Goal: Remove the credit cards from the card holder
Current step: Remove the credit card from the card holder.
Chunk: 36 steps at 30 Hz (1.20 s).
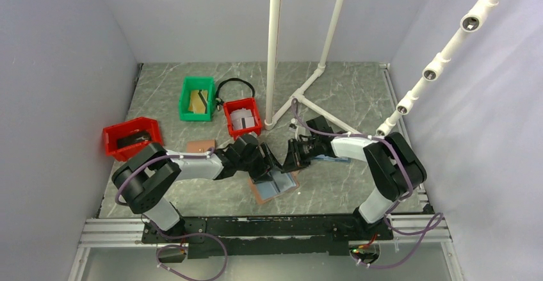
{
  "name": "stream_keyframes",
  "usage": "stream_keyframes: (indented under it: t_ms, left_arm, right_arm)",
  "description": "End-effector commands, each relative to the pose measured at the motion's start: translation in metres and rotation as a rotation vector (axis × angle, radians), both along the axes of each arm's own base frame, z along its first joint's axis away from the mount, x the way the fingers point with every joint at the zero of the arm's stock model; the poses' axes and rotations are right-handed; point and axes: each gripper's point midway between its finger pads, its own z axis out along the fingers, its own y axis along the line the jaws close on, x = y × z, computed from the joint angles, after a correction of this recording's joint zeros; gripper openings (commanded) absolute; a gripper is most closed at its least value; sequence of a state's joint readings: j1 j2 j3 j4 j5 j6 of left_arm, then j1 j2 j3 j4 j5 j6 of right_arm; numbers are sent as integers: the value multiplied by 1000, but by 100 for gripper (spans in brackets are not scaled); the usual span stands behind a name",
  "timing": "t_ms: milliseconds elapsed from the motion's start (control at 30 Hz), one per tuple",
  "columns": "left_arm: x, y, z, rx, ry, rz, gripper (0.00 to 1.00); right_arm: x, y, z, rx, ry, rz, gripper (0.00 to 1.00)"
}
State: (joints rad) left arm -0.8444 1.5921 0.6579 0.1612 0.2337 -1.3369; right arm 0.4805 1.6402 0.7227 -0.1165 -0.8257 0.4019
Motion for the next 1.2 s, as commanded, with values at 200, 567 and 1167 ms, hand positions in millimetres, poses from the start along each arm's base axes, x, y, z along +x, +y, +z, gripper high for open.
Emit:
stream_keyframes:
  t_ms: [200,567,1167]
  left_arm:
    - [-5,29,-26,116,63,96,61]
    - [-6,25,-28,95,59,81,43]
    - [1,19,-8,-74,-16,134,55]
  right_arm:
    - [14,-1,20,-27,-163,30,38]
    - [10,-8,16,-49,-183,22,52]
    - [-19,18,41,166,-42,112,29]
